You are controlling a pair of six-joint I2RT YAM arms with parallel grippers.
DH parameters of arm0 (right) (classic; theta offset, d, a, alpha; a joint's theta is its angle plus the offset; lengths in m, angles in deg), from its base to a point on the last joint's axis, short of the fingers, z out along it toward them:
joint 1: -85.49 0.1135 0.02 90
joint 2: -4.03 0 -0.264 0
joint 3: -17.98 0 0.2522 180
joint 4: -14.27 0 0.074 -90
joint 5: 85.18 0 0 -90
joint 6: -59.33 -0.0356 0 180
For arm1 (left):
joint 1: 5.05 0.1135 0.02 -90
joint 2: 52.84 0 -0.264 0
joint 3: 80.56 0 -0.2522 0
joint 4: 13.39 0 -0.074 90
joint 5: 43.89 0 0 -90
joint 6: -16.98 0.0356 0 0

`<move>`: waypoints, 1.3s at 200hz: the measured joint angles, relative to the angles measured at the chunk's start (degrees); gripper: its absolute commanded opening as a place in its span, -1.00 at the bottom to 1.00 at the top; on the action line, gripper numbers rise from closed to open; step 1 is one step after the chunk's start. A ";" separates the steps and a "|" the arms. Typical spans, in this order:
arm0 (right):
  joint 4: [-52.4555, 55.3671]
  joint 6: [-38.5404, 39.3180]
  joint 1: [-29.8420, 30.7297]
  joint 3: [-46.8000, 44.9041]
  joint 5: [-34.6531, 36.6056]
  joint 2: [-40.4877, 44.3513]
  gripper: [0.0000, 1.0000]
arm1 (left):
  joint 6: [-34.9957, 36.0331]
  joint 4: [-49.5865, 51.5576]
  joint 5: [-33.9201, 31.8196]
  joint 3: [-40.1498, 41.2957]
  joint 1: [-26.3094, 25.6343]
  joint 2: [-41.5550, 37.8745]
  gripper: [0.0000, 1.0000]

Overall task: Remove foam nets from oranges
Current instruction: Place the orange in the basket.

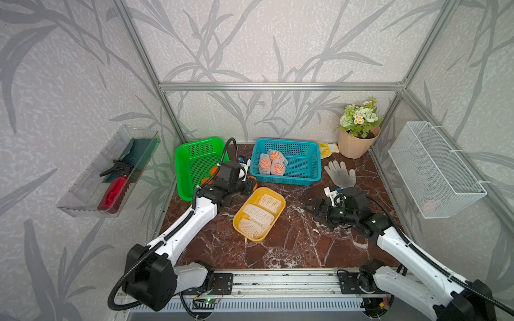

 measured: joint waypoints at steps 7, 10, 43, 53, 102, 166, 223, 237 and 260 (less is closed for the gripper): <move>0.09 0.15 0.00 0.00 0.00 -0.26 0.99 | 0.33 1.97 -1.73 -1.29 1.55 0.17 -0.34; 0.13 0.17 0.00 0.00 0.00 -0.35 0.99 | 0.42 2.78 -2.32 -1.75 2.29 0.22 -0.34; 0.37 0.46 0.00 0.00 -0.09 -1.31 0.99 | 0.46 8.22 -6.14 -3.89 8.48 0.33 -0.35; 0.44 0.50 0.00 0.00 -0.11 -1.36 0.99 | 0.55 10.03 -6.93 -4.92 9.90 1.07 -0.36; 1.75 1.16 0.00 0.07 -0.24 -1.36 0.99 | 2.38 13.00 -9.29 -7.80 17.94 7.56 -0.41; 2.03 1.29 0.00 0.04 -0.24 -1.36 0.99 | 5.90 12.55 -10.21 -10.93 21.31 18.27 -0.43; 2.05 1.27 0.00 -0.04 -0.20 -1.18 0.99 | 5.95 12.57 -10.10 -14.14 21.33 26.51 -0.36; 2.23 1.27 0.00 -0.15 -0.07 -0.85 0.99 | 5.92 12.50 -9.75 -14.19 21.33 27.69 -0.17; 2.93 1.27 0.00 -0.46 0.44 0.24 0.99 | 5.70 12.63 -7.89 -14.19 21.33 28.15 0.15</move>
